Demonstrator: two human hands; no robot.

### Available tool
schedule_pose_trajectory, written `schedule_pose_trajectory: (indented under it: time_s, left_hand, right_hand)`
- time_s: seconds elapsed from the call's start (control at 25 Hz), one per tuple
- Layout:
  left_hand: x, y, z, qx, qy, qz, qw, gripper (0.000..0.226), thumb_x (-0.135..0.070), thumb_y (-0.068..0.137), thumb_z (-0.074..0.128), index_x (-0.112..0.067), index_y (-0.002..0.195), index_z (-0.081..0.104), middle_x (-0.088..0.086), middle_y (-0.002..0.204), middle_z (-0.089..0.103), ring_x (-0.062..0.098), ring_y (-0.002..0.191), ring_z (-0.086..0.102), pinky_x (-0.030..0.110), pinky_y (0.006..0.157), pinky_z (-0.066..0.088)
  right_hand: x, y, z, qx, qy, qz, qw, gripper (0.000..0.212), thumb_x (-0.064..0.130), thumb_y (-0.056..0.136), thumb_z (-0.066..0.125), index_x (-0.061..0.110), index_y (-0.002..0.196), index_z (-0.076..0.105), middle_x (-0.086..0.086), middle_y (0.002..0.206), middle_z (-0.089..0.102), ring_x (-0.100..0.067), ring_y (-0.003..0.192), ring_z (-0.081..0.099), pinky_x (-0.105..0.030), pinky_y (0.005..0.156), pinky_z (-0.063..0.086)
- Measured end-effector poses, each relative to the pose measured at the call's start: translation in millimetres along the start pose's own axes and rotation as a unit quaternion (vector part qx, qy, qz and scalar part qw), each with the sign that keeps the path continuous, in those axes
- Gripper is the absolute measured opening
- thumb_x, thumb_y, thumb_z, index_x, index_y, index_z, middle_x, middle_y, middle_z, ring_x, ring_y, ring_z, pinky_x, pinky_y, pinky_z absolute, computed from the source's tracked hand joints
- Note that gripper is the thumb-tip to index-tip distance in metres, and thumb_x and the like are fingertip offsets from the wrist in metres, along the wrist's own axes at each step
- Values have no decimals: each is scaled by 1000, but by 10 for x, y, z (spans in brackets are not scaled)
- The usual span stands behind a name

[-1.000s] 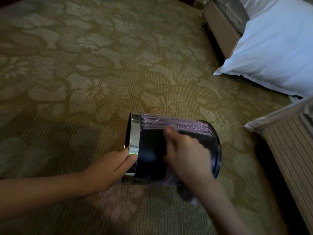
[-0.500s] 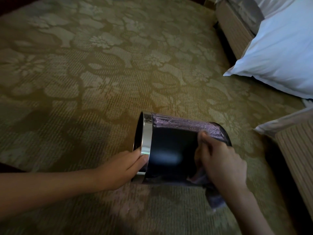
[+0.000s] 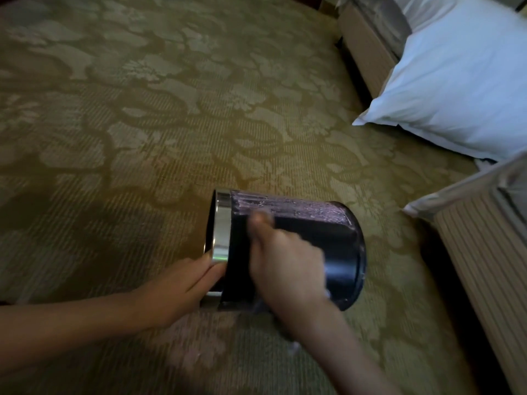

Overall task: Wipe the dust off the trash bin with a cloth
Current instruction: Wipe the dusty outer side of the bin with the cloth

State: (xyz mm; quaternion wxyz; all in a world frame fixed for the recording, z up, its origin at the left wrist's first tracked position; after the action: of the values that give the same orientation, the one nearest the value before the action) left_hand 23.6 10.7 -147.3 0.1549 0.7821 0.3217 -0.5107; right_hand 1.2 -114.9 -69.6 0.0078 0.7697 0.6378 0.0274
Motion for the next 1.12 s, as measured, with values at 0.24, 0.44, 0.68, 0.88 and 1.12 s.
schedule_pose_trajectory:
  time_s: [0.24,0.44,0.68,0.88,1.12]
  left_hand:
    - [12,-27,-12,-16,-29,12,999,51,-90,71,21,-58,89,56,-22,77,67,3,71,64,17,61,49]
    - [133,-80,27,-7,20,-17,1000,61,-93,69,15,-51,90,54,-9,84,63,15,70,61,32,65,50]
    - [-15,125,-209,-61,-149,-33,986,21,-30,101,45,-25,113,61,-8,109,72,8,96,70,34,80,58]
    - [12,188,-175,-56,-135,-45,988,28,-26,103,38,-29,120,59,-9,111,72,5,102,68,35,87,55]
    - [12,96,-160,-45,-116,-12,992,51,-61,83,37,-33,120,59,-11,114,71,5,105,67,39,93,52]
  right_hand:
    - [-352,0,-57,-9,5,20,1000,25,34,101,37,30,123,47,-3,88,71,-35,80,68,-39,60,44]
    - [-1558,-287,-197,-7,25,247,969,40,56,100,29,44,127,57,-5,107,70,-33,100,65,-40,81,47]
    - [-1554,-247,-142,6,95,254,963,39,56,98,37,42,127,59,-5,113,68,-33,108,61,-42,85,45]
    - [-670,-32,-161,30,38,121,991,29,40,102,36,30,117,58,-5,97,70,-34,94,67,-39,71,47]
    - [464,102,1,61,66,-61,994,22,28,96,42,24,116,51,-8,95,69,-37,87,65,-37,63,31]
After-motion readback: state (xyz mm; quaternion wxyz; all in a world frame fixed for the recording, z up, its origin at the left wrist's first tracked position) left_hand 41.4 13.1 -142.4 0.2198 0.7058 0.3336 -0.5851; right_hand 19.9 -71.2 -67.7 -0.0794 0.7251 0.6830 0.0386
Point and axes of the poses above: each hand's wrist, its own y-axis towards the middle knuckle, its own z-axis out of the palm, x = y × z, the point moved 8 cm from there along y, towards the middle knuckle
